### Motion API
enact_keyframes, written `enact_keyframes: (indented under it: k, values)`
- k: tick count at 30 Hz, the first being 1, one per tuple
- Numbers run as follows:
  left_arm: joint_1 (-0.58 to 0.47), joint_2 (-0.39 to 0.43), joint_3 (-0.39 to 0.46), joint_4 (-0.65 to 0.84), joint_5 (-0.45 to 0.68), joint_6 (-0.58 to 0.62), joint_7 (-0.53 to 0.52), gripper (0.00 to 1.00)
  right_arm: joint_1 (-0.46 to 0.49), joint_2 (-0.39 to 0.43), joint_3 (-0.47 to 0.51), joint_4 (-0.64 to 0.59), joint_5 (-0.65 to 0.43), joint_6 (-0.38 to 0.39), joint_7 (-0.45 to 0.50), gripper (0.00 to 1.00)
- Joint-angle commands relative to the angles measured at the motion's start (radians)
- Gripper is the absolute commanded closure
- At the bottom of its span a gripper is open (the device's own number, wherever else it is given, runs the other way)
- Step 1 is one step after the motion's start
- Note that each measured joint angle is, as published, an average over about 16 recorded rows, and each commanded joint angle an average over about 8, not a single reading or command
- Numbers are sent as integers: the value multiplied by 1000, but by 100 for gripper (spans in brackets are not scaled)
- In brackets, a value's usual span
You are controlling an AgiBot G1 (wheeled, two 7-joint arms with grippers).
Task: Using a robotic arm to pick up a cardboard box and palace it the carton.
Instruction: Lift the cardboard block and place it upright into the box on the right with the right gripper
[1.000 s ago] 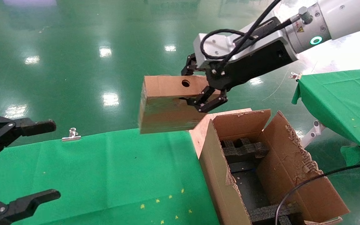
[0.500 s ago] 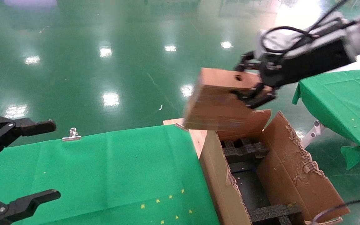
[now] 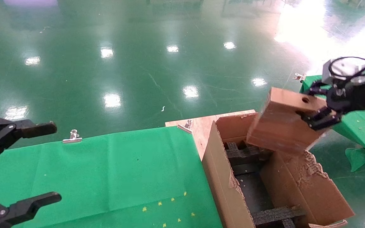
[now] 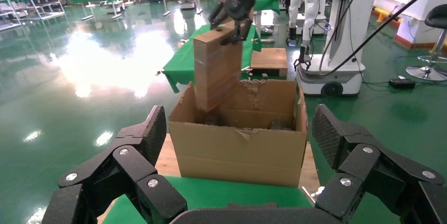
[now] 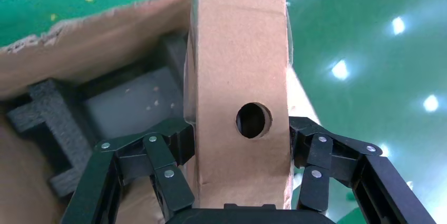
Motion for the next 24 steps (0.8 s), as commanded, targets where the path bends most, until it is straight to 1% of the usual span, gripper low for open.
enact_keyframes:
  k: [1, 8, 16, 20, 24]
  values:
    - [0, 0, 0, 0, 0, 0, 0, 0, -10, 12, -7, -28, 3, 1, -6, 100]
    - [0, 0, 0, 0, 0, 0, 0, 0, -25, 26, -16, -61, 16, 0, -15, 100]
    - [0, 0, 0, 0, 0, 0, 0, 0, -28, 21, -11, -53, 19, 4, -9, 100]
    - [0, 0, 0, 0, 0, 0, 0, 0, -54, 23, -7, -68, 33, 22, 27, 100]
    - [0, 0, 0, 0, 0, 0, 0, 0, -102, 27, -2, -88, 53, 51, 110, 100]
